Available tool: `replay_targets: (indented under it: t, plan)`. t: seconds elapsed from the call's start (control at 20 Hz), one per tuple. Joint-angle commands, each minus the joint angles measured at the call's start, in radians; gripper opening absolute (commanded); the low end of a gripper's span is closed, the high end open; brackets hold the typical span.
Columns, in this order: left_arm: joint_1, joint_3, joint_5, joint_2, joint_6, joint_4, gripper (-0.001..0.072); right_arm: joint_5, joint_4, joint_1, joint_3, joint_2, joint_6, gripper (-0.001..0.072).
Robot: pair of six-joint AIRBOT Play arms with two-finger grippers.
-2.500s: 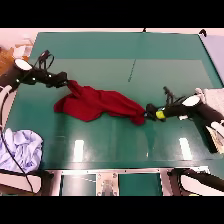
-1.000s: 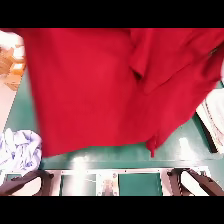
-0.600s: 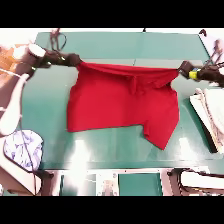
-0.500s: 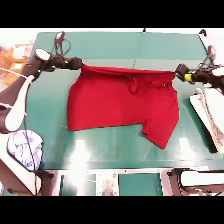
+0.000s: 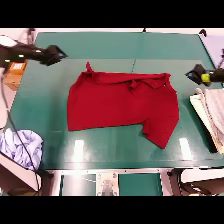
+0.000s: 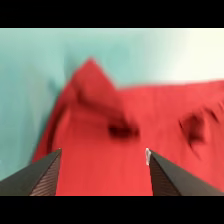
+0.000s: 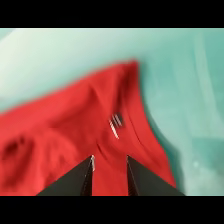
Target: Fold the shirts.
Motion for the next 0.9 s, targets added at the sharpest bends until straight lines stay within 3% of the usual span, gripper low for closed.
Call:
replay_targets:
  t: [0.0,0.15,0.45,0.65,0.85]
  plan:
    - [0.110,-0.069,-0.351,0.083,-0.135,0.103,0.0595,0.122,-0.011,-0.121,-0.148,0.113,-0.060,0.0244]
    - [0.120,-0.404,-0.240,0.259,-0.114,0.186,0.0595,0.116,-0.011,-0.190,-0.309,0.167,-0.096,0.0267]
    - [0.117,-1.141,0.082,0.535,-0.052,0.183,0.0594,0.084,-0.007,-0.231,-0.437,0.166,-0.117,0.0350]
    - [0.117,-1.356,0.249,0.534,0.027,0.019,0.0592,0.079,0.016,-0.219,-0.438,0.166,-0.118,0.0355]
    - [0.040,-1.411,0.355,0.533,0.044,-0.052,0.0580,0.056,0.016,-0.201,-0.438,0.166,-0.118,0.0355]
